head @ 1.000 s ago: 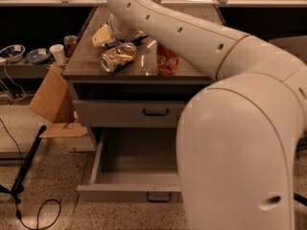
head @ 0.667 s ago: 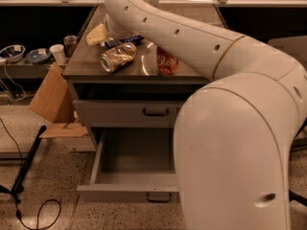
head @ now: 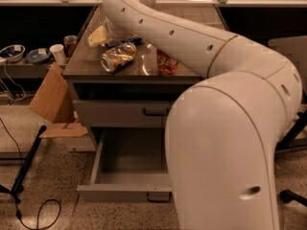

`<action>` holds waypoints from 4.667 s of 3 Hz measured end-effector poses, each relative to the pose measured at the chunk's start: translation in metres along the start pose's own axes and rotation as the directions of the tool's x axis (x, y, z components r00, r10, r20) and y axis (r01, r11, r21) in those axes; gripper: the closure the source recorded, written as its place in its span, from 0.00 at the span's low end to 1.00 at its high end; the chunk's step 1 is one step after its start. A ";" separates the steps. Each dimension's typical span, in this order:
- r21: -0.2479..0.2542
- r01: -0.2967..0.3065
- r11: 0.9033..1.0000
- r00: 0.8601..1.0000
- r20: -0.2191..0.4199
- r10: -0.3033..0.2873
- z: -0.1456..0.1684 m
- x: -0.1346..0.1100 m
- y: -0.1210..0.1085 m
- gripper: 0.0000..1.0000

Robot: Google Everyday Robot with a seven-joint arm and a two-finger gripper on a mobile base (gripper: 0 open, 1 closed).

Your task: Place blue chip bag into middle drawer

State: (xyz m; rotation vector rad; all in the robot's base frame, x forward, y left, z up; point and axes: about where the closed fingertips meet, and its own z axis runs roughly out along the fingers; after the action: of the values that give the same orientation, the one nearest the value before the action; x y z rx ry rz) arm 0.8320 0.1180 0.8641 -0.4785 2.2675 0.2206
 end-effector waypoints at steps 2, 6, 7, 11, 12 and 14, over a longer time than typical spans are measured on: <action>0.073 0.000 0.997 1.000 -0.015 0.001 0.005 -0.005 -0.017 0.00; 0.147 0.018 0.989 0.995 -0.098 -0.004 0.039 -0.009 -0.042 0.00; 0.138 0.025 0.990 0.993 -0.120 -0.009 0.048 -0.005 -0.047 0.00; 0.138 0.027 0.990 0.992 -0.122 -0.010 0.044 -0.003 -0.061 0.84; 0.152 0.015 0.988 0.995 -0.103 0.001 0.037 -0.008 -0.066 1.00; 0.185 -0.009 0.983 0.999 -0.030 0.015 0.004 -0.023 -0.081 1.00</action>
Offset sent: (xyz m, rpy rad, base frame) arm 0.0203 -0.0215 0.0099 -0.0754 -0.0227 -0.0901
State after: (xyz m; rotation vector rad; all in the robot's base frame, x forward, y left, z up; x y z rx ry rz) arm 0.8824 0.0516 0.8780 -0.3733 2.2949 0.0078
